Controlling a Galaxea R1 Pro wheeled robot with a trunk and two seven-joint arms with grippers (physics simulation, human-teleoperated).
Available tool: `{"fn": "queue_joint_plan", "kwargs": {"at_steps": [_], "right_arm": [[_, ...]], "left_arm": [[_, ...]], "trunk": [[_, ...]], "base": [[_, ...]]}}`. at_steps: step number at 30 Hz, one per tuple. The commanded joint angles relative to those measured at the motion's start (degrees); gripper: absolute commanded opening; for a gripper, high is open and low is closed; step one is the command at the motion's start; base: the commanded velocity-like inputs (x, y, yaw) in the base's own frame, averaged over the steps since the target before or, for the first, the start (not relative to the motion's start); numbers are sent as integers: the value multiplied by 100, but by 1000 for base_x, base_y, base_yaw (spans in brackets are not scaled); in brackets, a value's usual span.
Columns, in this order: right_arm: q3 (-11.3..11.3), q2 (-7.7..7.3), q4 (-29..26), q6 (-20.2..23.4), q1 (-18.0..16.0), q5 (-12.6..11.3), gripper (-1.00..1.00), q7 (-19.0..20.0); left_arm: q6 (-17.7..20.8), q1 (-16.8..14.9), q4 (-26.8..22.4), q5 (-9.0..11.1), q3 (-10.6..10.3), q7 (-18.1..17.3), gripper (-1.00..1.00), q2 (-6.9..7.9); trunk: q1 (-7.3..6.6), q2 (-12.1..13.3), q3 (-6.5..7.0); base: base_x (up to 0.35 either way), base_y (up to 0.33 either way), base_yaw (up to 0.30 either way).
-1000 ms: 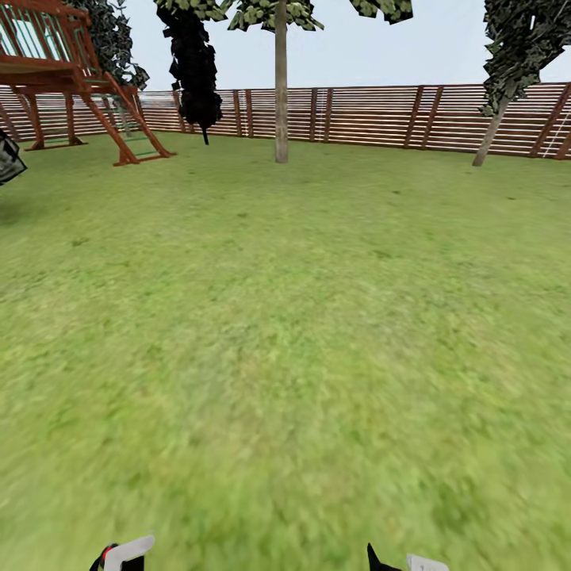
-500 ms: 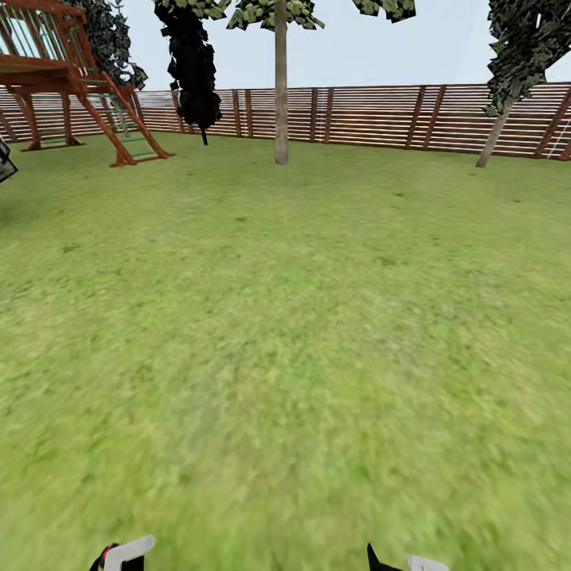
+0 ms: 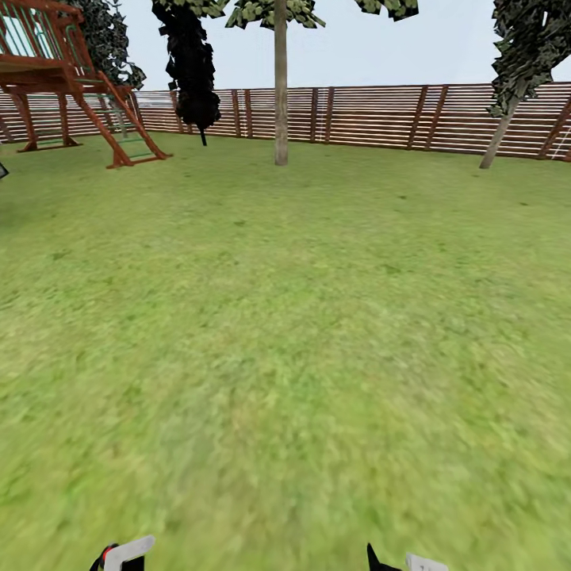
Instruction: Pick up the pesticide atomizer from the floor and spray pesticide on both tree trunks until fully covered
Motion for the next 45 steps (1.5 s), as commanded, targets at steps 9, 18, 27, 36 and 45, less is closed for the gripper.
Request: {"fn": "queue_joint_plan", "kwargs": {"at_steps": [9, 18, 27, 36, 45], "right_arm": [[0, -1, 0, 0, 0, -2, 100, 0], [0, 0, 0, 0, 0, 0, 100, 0], [0, -2, 0, 0, 0, -2, 100, 0], [0, -3, 0, 0, 0, -1, 100, 0], [0, -4, 0, 0, 0, -2, 100, 0]], "left_arm": [[-1, 0, 0, -1, 0, 0, -100, 0], [-1, 0, 0, -1, 0, 0, -100, 0], [-1, 0, 0, -1, 0, 0, -100, 0], [-1, 0, -2, -1, 0, 0, -100, 0], [-1, 0, -2, -1, 0, 0, -100, 0]], "trunk": [[0, 0, 0], [0, 0, 0], [0, 0, 0], [0, 0, 0], [0, 0, 0]], "base": [[339, 0, 0], [339, 0, 0], [339, 0, 0], [339, 0, 0], [339, 0, 0]]}}
